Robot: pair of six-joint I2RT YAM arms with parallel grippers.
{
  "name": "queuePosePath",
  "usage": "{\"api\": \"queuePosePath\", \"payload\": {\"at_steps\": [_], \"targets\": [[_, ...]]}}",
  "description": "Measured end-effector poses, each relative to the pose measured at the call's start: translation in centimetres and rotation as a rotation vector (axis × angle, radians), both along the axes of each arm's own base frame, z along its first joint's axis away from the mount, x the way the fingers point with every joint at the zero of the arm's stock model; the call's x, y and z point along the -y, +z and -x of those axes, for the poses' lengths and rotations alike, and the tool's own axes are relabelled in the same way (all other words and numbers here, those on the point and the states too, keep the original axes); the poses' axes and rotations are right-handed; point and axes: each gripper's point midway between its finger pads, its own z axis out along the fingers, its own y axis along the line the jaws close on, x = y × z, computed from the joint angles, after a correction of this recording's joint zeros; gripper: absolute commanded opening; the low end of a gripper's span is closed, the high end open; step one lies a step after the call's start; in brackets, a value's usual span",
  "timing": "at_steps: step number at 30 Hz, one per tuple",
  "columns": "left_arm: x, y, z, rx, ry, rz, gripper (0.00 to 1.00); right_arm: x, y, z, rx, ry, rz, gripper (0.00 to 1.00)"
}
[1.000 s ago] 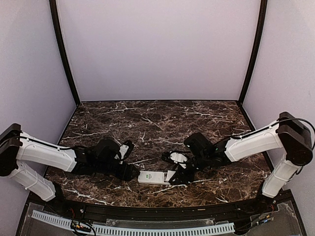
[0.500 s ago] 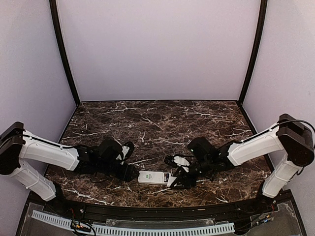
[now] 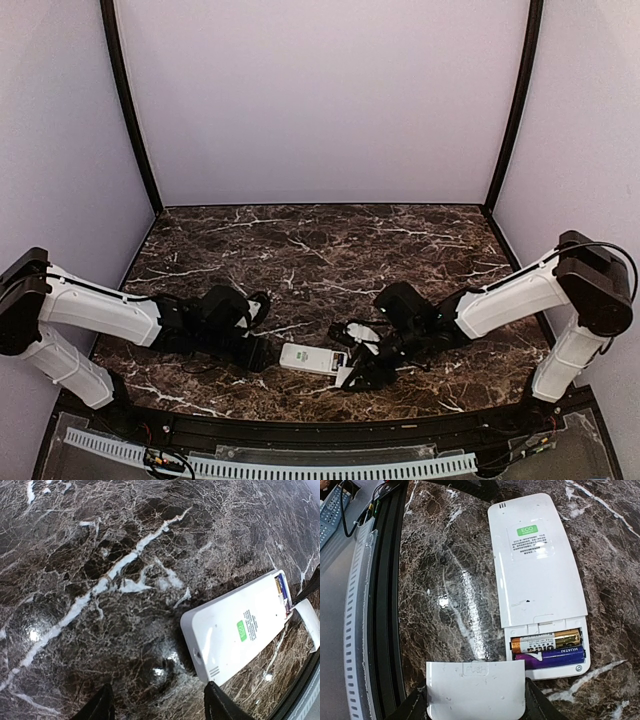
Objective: Load the batteries into the remote control
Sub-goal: Load the battery cover onto the remote control without the battery cover.
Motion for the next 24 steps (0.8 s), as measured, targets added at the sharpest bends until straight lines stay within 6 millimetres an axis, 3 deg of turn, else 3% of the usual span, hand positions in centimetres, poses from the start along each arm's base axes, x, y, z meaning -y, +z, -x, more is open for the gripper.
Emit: {"api": "queuePosePath", "payload": {"at_steps": [9,13,15,19,21,24], "targets": [[-0.4,1.1,-0.9,0.053,0.032,0.000,0.61,-2.7,1.2,0.6,-0.009,0.047,-0.039,0.39],[-0.5,1.4,-1.1,0.069,0.041,0.002,0.61,-3.0,2.0,0.3,0.005,0.029,-0.038,0.40],[-0.6,1.4,-1.1,0.070,0.043,-0.002,0.61,-2.8,3.2,-0.1,0.023,-0.012,-0.039,0.40],[-0.7,1.3,-1.3,0.077,0.049,-0.009,0.61,-2.4,7.5,-1.5,0.128,-0.152,-0.103,0.40],[-0.7,1.2,-1.4,0.078,0.048,-0.017,0.61,-2.5,8.3,-2.1,0.167,-0.206,-0.112,0.41],[-0.1,1.1,-1.8,0.077,0.043,-0.027,0.62,-2.2,6.0,-3.0,0.187,-0.258,-0.040,0.42]]}}
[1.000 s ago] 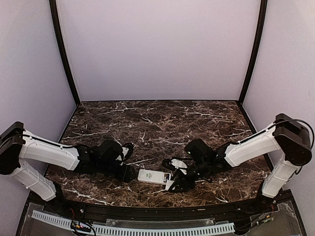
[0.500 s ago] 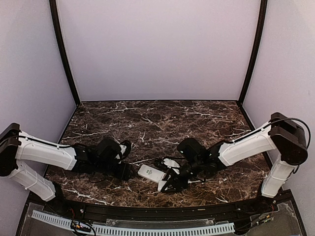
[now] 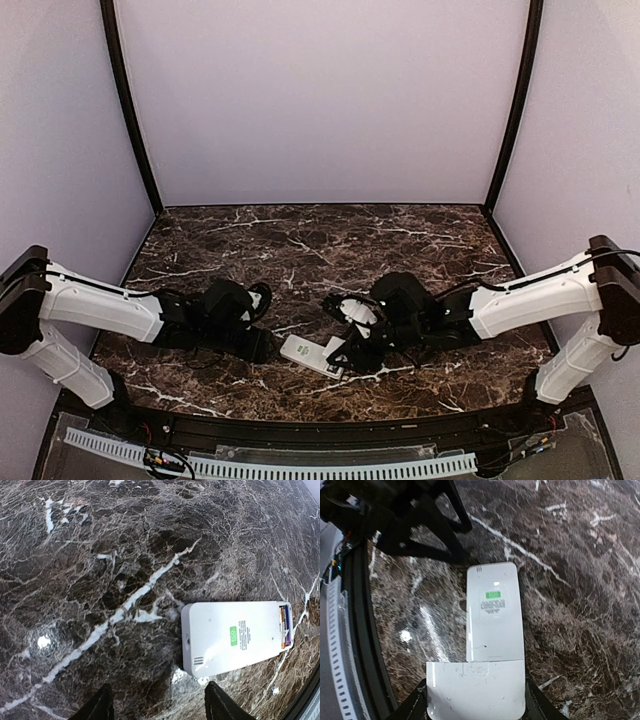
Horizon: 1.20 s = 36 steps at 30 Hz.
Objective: Load the batteries into the remote control
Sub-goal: Load the battery cover onto the remote control without the battery cover.
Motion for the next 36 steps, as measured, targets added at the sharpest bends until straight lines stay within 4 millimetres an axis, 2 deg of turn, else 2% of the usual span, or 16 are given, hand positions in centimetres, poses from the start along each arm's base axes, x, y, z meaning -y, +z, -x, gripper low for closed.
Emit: {"api": "queuePosePath", "payload": {"at_steps": [3,5,7,13,36], "targets": [[0.7,0.1,-0.5,0.005,-0.006,-0.002,0.62,0.7,-3.7,-0.2,-0.021,-0.029,0.106,0.43],[1.0,0.1,-0.7,0.008,-0.009,-0.005,0.62,1.2,-5.0,0.0,-0.028,-0.044,0.145,0.43],[1.0,-0.1,-0.8,0.009,-0.013,-0.011,0.62,1.5,-5.4,0.1,-0.028,-0.058,0.152,0.43],[0.9,-1.0,-0.7,0.004,-0.031,-0.041,0.63,1.6,-5.7,0.2,-0.012,-0.067,0.149,0.44],[0.7,-1.6,-0.8,0.007,-0.046,-0.065,0.63,1.6,-6.0,0.3,0.046,-0.001,0.164,0.48]]}}
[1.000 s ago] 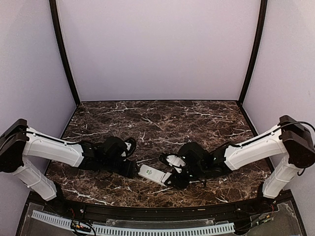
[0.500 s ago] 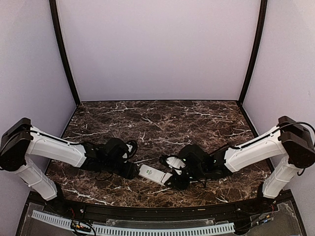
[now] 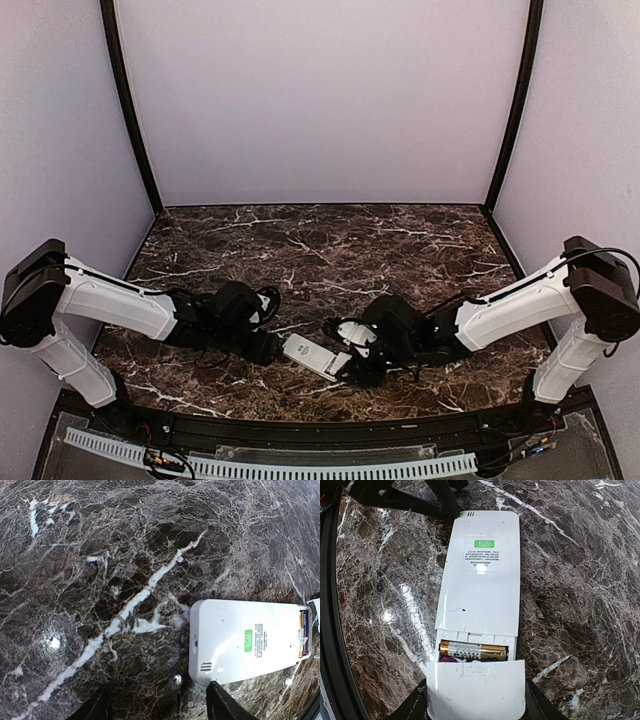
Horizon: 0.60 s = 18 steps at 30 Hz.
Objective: Load the batteries into the remote control
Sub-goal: Load the battery cover onto the remote control without the battery cover.
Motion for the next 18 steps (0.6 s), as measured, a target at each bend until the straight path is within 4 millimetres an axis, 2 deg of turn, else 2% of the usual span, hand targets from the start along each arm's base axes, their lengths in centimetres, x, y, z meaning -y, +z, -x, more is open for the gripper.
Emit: {"api": "queuePosePath", "payload": {"at_steps": [7,10,15,18], "targets": [[0.3,0.3,0.2,-0.004,-0.012,0.014,0.70,-0.2,0.0,0.6,-0.011,-0.004,-0.002,0.49],[0.9,1.2,0.1,0.007,-0.027,0.054,0.72,-0.4,-0.3,1.1,-0.018,0.002,0.003,0.49],[2.0,3.6,-0.3,0.052,-0.042,0.134,0.73,-0.3,-0.6,0.9,-0.014,-0.022,0.011,0.51],[2.2,3.8,-0.4,0.059,-0.044,0.147,0.73,-0.3,-0.6,0.6,0.001,-0.036,0.013,0.52]]}}
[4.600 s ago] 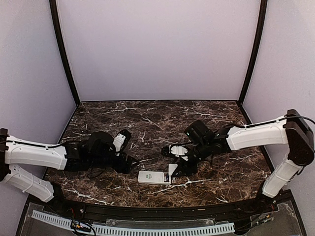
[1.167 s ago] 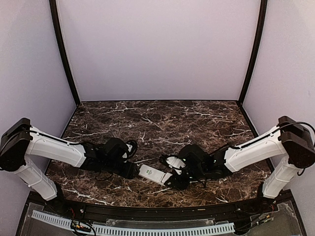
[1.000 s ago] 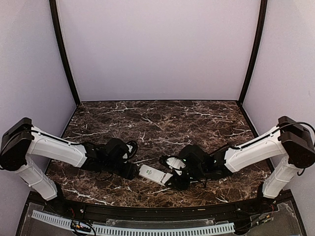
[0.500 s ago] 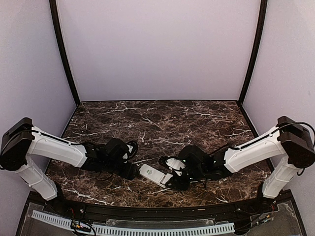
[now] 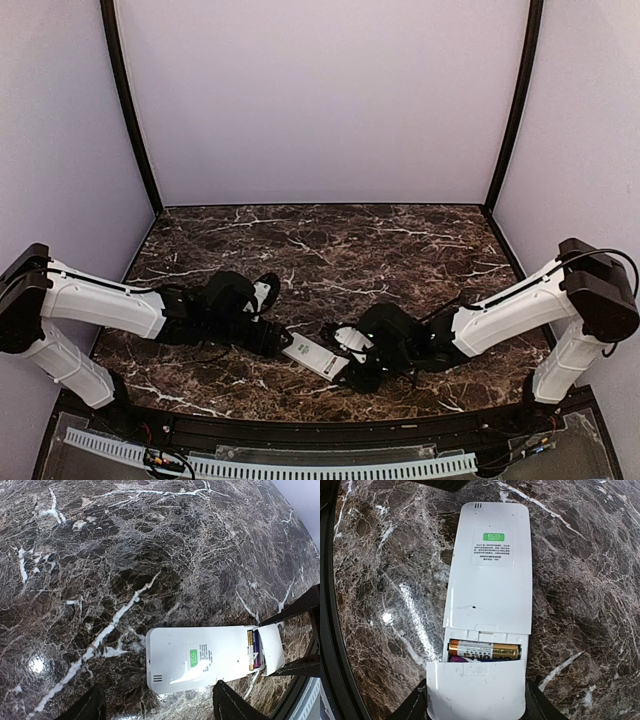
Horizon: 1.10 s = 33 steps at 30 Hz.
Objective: Load the batteries into the remote control
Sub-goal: Load the battery cover onto the remote control without the battery cover.
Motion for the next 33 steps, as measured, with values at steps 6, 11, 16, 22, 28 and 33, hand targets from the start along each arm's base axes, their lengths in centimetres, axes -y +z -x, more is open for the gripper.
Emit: {"api": "queuePosePath", "payload": {"at_steps": [6,11,16,22,28,33], "targets": [[0.0,0.0,0.0,0.001,0.000,0.001,0.73,-0.4,-0.2,0.2,0.017,0.005,0.002,0.53],[0.0,0.0,0.0,0.003,-0.001,0.001,0.73,-0.6,-0.2,0.1,0.031,0.000,0.003,0.54],[0.0,0.0,0.0,0.004,-0.003,0.000,0.73,-0.8,-0.3,-0.3,0.047,-0.011,0.007,0.57],[0.0,0.0,0.0,0.005,-0.005,-0.002,0.73,-1.2,-0.4,-0.4,0.041,-0.022,0.006,0.58],[0.0,0.0,0.0,0.007,-0.008,-0.003,0.73,-1.2,-0.5,-0.4,0.025,-0.041,0.004,0.60],[0.0,0.0,0.0,0.008,-0.008,-0.003,0.73,-1.0,-0.9,-0.2,0.003,-0.057,0.016,0.63]]}}
